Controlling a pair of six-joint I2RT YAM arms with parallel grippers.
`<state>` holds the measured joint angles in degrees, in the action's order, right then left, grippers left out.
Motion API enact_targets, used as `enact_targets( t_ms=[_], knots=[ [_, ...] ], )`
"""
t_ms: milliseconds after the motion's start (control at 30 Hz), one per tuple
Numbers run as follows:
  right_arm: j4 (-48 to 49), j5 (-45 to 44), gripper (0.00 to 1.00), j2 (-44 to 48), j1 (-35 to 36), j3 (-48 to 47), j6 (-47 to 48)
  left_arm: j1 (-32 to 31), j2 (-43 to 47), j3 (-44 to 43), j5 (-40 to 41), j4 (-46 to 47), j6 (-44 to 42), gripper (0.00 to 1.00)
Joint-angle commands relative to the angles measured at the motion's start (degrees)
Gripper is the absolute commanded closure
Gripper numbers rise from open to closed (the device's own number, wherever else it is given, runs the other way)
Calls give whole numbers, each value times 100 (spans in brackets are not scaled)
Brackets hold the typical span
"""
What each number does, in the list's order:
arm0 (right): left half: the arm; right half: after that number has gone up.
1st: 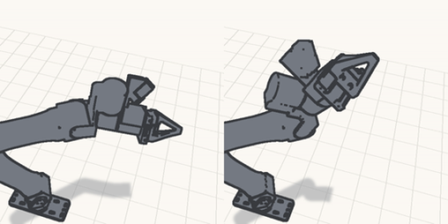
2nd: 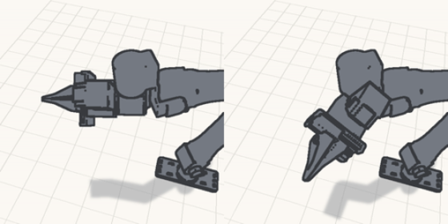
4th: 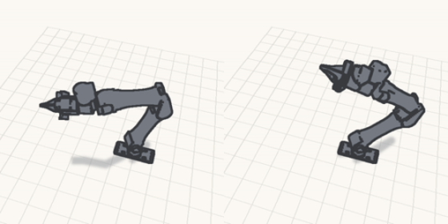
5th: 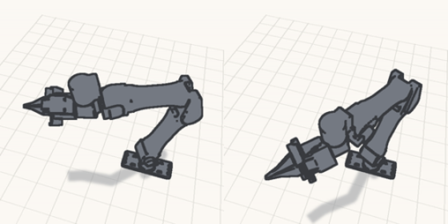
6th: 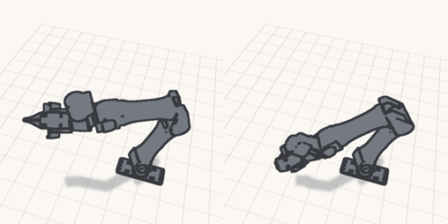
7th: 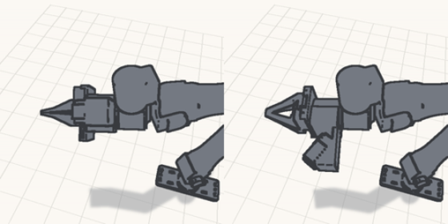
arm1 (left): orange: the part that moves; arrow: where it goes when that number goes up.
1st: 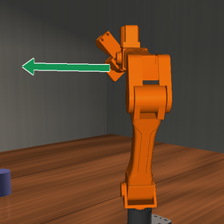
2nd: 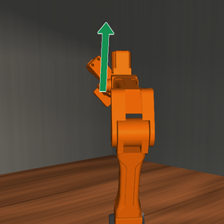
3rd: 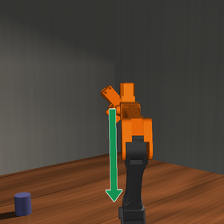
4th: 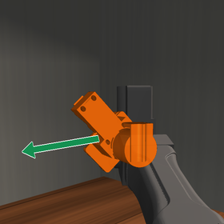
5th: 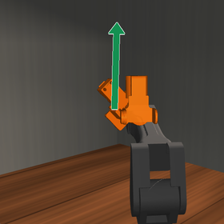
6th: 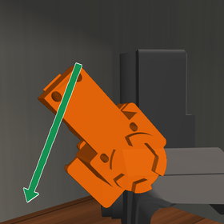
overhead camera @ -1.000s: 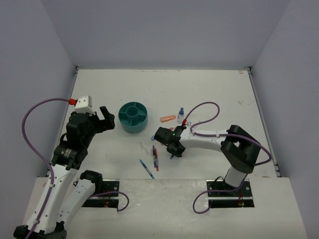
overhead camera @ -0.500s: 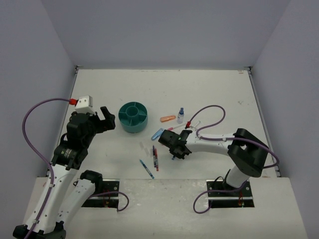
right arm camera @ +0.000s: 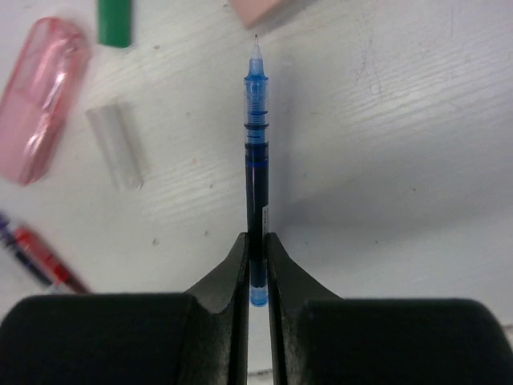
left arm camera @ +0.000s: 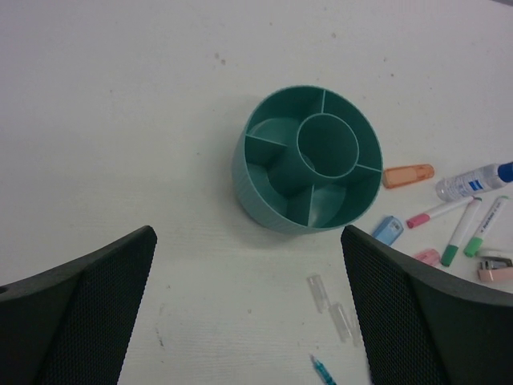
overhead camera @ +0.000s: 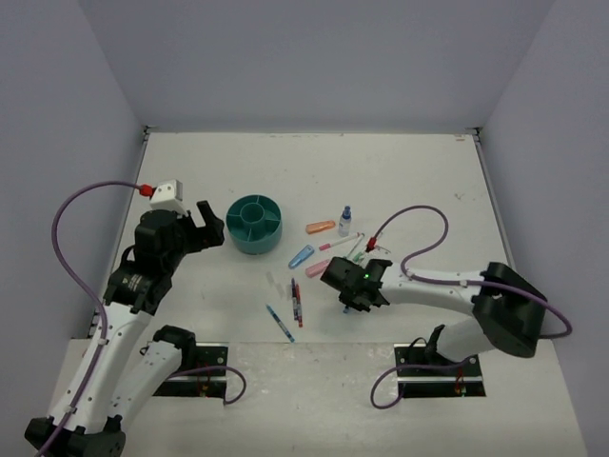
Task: Sort the stationery into containers
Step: Pick up the pen from the center of the board.
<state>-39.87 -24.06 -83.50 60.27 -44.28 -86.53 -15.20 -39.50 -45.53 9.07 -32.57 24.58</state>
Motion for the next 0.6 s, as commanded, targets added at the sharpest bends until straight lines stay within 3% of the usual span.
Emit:
enact_targets(
  t_ms=[0, 133, 200, 233, 300, 467, 567],
  knots=[
    [362, -387, 100, 1563, 48, 164, 1504, -52, -511, -467, -694, -142, 395, 0],
    [740, -733, 100, 3662, 46, 702, 2825, -1210, -1067, -753, 1, -92, 1191, 0],
    [805, -755, 100, 4398, 31, 808, 3462, -2408, -1401, -919, 1363, -114, 1668, 0],
    [776, -758, 100, 4482, 14, 807, 3695, -2970, -1622, -1013, 1500, -177, 1892, 0],
    [360, -888, 100, 5017, -54, 448, 3933, -4585, -2533, -1364, 2933, -404, 2488, 0],
    [-923, -1222, 100, 5354, -59, -277, 3838, -5172, -4775, -2262, 2977, -317, 2869, 4],
    [-1234, -1140, 100, 5537, -68, -408, 3797, -5230, -5435, -2451, 2653, 55, 2693, 18]
  ],
)
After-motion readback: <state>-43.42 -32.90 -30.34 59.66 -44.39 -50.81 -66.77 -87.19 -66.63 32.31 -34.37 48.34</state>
